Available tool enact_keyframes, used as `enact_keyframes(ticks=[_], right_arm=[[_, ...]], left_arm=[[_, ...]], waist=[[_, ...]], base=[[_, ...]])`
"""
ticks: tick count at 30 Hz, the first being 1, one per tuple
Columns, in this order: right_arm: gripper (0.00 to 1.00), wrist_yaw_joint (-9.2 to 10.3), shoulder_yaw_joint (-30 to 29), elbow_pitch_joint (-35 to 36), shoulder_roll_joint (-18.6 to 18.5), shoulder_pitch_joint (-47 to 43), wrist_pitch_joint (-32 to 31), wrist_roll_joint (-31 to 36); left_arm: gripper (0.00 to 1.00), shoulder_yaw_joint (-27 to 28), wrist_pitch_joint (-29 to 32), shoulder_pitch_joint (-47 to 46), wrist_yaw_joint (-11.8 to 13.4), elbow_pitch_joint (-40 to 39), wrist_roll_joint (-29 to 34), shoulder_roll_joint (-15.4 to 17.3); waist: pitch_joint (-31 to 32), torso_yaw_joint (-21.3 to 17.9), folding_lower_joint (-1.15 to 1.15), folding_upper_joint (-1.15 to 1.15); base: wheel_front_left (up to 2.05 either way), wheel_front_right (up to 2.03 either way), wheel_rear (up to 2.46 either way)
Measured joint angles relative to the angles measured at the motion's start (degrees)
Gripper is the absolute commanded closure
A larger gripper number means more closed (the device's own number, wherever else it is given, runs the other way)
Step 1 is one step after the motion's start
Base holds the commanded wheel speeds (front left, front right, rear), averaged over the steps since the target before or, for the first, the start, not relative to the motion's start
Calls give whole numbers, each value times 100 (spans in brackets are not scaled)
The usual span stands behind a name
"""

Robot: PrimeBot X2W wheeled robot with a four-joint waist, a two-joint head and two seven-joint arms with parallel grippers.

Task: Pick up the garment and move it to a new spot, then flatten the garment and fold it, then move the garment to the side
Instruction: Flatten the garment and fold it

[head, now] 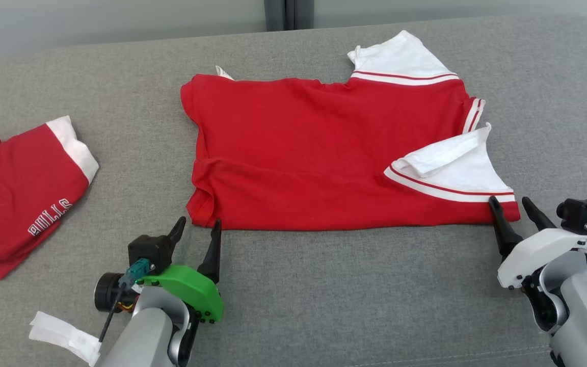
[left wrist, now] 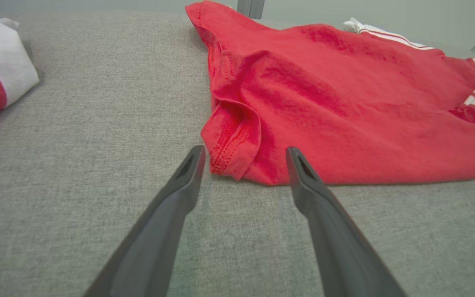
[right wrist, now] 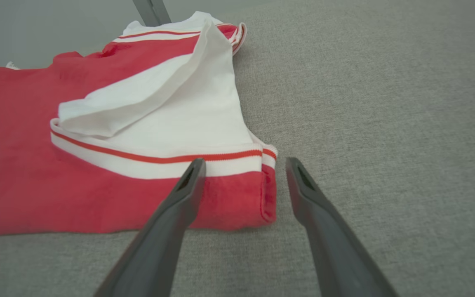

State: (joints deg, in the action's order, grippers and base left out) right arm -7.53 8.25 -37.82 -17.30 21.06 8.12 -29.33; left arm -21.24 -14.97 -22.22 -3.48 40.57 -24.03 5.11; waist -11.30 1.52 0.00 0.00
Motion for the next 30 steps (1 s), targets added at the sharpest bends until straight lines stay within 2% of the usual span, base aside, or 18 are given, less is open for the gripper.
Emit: enact_keyframes(ticks=[5,14,15,16,17,18,19,30], right_arm=[[0,0,69,-137,24,58,55,33],[0,0,171,-485,98,255,137,122],[0,0,180,-530,107,294,143,127],[0,0,197,-564,124,332,159,132],[0,0,227,-606,141,361,163,132],[53,0,247,-634,158,383,164,131],[99,0,257,-654,180,397,201,110],[100,0,307,-773,260,324,533,-227]], left_arm=[[0,-75,-7,-54,135,111,279,44],[0,-93,-5,-479,207,682,497,103],[3,-85,-7,-499,193,734,497,99],[52,-70,-7,-532,165,773,495,98],[78,-51,-7,-572,136,795,487,89],[100,-20,-7,-587,105,791,455,78],[100,21,-7,-591,81,791,388,56],[100,492,-5,22,-67,81,198,13]], waist=[[-71,-34,0,0],[-252,-72,0,0],[-268,-82,0,0],[-284,-94,0,0],[-297,-104,0,0],[-306,-110,0,0],[-312,-116,0,0],[-80,-4,0,0]], base=[[0,0,0],[0,0,0],[0,0,0],[0,0,0],[0,0,0],[0,0,0],[0,0,0],[0,0,0]])
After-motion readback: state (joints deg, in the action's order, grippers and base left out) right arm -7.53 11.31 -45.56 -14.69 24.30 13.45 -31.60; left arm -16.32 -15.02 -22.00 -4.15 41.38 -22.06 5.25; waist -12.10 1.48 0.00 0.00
